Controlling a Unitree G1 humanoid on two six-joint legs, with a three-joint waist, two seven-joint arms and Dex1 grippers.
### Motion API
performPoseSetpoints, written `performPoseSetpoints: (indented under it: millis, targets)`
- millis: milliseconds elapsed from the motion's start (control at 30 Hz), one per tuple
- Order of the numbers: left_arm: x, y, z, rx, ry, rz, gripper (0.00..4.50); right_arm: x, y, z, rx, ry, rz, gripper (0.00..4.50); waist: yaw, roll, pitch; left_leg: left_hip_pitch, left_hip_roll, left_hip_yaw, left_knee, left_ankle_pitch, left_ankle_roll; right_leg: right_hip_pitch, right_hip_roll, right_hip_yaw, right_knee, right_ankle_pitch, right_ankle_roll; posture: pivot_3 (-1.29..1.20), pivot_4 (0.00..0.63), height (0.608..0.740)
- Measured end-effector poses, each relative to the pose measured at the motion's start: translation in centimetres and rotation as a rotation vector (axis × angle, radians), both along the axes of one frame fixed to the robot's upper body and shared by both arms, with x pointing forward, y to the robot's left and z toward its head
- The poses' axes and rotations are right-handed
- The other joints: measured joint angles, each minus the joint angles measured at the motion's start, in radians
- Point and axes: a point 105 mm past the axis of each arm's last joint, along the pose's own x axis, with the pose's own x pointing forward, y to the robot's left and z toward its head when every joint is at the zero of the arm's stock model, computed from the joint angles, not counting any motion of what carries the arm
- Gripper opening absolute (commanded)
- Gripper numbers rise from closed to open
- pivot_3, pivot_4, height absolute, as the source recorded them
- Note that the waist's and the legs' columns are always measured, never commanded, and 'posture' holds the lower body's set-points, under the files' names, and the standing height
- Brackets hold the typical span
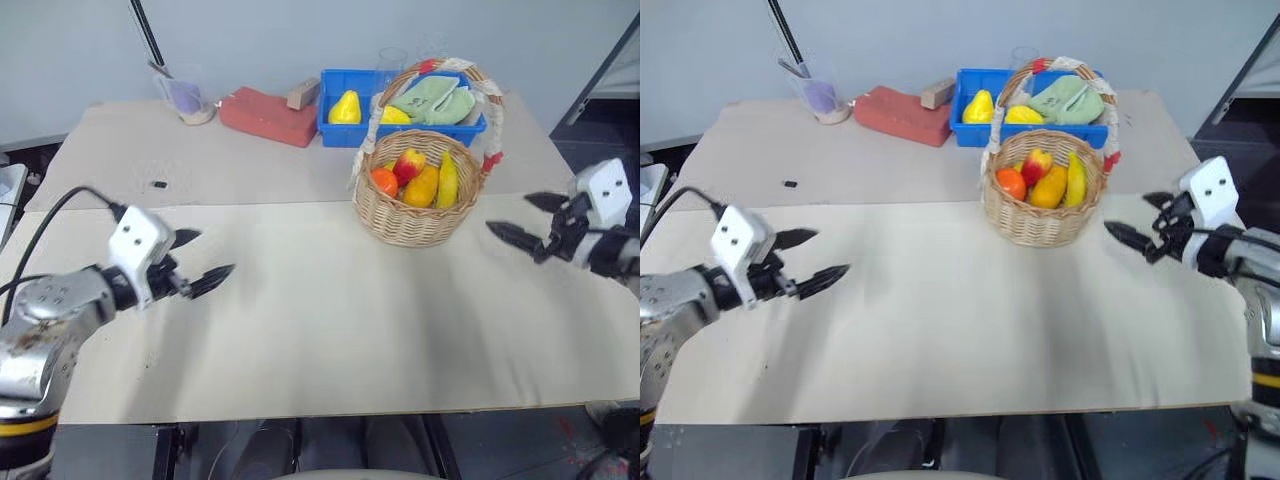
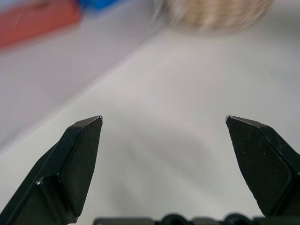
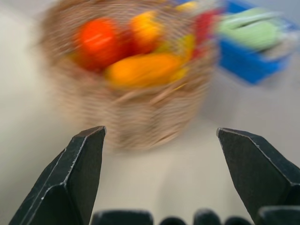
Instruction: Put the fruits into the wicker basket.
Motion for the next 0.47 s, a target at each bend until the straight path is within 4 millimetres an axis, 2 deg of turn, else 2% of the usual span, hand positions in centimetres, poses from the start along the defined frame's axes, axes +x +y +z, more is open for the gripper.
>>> performPoseSetpoints:
  millis: [67, 200, 467]
  targets:
    - [-0.8, 1.5, -0.6, 0.022, 0.028, 0.048, 4.50, -0.5, 0.9, -0.4, -0.029, 0.029, 0.068, 4.21, 0.002, 0.000, 0.000, 0.001, 0.000, 0.001, 0.000, 0.000, 0.000, 0.001, -0.001, 0.000, -0.001, 0.000, 0.000, 0.00, 0.150, 0.740]
    - [-1.8, 3.6, -0.9, 0.034, 0.050, 0.108, 4.50, -0.5, 1.4, -1.2, -0.066, 0.072, 0.120, 4.21, 0.020, 0.000, 0.000, 0.001, 0.000, 0.002, 0.000, -0.001, 0.001, 0.001, -0.002, 0.000, -0.003, 0.000, 0.000, 0.00, 0.150, 0.740]
    - [-2.1, 3.9, -0.6, 0.032, 0.040, 0.113, 4.50, 0.0, 1.4, -1.3, -0.078, 0.089, 0.144, 4.21, 0.036, 0.000, 0.000, 0.000, 0.000, 0.002, 0.000, -0.002, 0.000, 0.001, -0.002, -0.001, -0.004, 0.000, 0.000, 0.00, 0.150, 0.740]
